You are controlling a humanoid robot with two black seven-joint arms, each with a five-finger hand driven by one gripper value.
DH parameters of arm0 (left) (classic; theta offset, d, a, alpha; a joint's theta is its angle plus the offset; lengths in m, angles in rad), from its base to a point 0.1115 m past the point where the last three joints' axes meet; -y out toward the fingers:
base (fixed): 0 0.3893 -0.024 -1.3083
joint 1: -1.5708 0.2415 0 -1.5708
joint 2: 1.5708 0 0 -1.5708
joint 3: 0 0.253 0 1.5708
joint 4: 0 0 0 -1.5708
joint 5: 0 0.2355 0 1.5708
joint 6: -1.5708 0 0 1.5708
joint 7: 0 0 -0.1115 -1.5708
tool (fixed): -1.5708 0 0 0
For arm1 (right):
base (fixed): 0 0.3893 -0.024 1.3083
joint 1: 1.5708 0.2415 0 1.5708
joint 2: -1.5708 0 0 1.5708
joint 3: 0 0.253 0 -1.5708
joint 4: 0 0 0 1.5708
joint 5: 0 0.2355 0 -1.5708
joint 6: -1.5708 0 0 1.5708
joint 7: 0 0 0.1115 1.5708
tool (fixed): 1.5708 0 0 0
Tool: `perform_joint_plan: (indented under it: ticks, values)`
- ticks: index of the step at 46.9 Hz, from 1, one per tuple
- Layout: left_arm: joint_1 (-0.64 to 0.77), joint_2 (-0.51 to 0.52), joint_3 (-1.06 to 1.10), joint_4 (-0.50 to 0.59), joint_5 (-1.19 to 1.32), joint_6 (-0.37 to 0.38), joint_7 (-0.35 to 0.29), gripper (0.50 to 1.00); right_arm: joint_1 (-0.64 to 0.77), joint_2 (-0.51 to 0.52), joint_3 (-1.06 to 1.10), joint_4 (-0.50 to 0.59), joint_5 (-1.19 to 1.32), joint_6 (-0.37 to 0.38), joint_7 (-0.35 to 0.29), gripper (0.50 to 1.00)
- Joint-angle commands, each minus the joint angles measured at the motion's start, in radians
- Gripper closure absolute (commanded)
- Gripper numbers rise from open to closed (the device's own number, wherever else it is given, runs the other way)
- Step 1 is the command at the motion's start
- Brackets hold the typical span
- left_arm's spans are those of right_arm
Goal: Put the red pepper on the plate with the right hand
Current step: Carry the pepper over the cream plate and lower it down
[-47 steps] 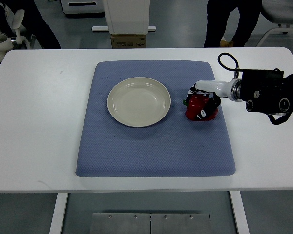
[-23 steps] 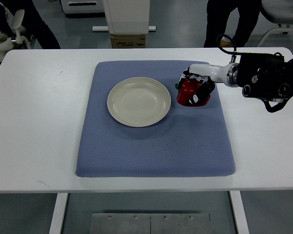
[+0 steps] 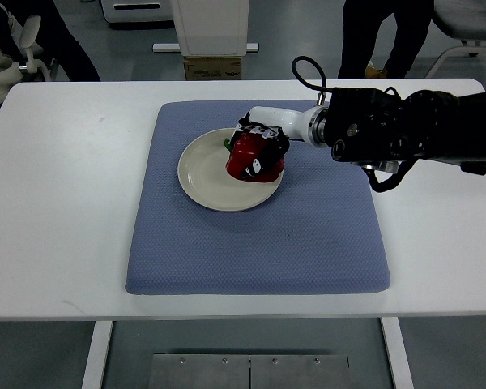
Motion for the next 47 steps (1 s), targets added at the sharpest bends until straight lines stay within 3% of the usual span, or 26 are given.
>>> perform_joint_plan:
  ticks: [1,28,47]
  values:
    - [0.000,0.000,0.000,0.000,-0.001,0.000,0.000,0.500,-0.003,0.000,0.015,-0.005,0.005,0.000,-0.018,1.000]
    - [0.000,0.000,0.000,0.000,0.001,0.000,0.000,0.500,-0.020,0.000,0.132,-0.029,0.056,0.000,-0.048,1.000]
    - [0.000,0.000,0.000,0.000,-0.001,0.000,0.000,0.500,-0.139,0.000,0.204,-0.034,0.050,-0.034,-0.063,1.000]
